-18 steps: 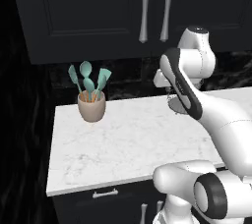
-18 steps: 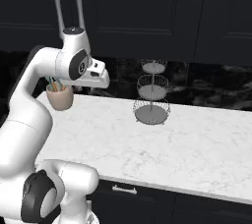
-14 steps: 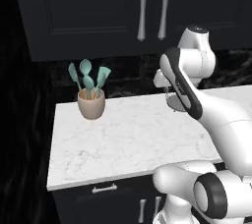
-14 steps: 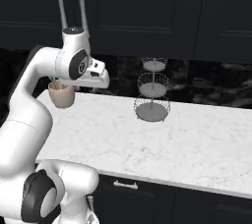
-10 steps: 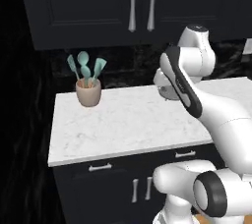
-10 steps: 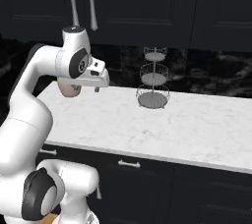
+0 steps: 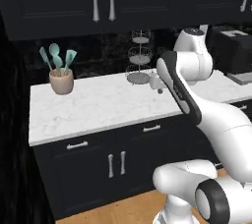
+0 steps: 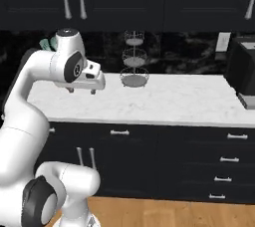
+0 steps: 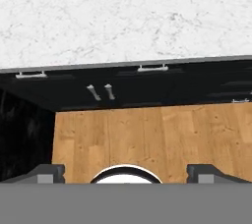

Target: Navigate to the toaster.

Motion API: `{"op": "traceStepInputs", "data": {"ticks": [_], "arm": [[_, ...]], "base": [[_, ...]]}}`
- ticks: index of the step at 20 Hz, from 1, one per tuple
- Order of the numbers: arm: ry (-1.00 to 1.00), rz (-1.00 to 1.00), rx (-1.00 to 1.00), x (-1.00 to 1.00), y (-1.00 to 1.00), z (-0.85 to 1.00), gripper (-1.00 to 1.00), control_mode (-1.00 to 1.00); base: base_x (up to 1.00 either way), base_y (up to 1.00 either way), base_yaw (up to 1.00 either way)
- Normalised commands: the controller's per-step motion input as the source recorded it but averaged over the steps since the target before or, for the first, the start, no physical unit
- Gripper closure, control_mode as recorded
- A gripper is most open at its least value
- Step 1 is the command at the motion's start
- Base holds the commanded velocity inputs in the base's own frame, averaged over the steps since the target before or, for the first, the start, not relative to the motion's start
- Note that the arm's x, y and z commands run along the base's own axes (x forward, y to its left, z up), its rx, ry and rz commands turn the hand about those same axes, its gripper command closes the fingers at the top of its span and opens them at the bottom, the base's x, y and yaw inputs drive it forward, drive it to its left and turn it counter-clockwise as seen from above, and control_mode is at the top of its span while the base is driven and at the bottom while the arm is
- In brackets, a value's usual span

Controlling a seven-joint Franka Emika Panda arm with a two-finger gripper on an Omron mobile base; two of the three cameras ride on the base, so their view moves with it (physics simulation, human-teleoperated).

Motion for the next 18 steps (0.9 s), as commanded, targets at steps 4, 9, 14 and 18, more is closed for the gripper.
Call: {"op": "traceStepInputs", "data": {"ticks": [4,9,14,18], "arm": [[0.0,0.0,0.0,0.0,0.0,0.0,-1.0,1.0],[0.0,0.0,0.0,0.0,0.0,0.0,-1.0,1.0],[0.0,0.0,0.0,0.0,0.0,0.0,-1.0,1.0],[0.0,0.0,0.0,0.0,0.0,0.0,-1.0,1.0]], "base": [[0.0,-0.04,-0.76],[0.0,-0.06,-0.79],[0.0,-0.05,-0.79],[0.09,-0.03,-0.75]]}}
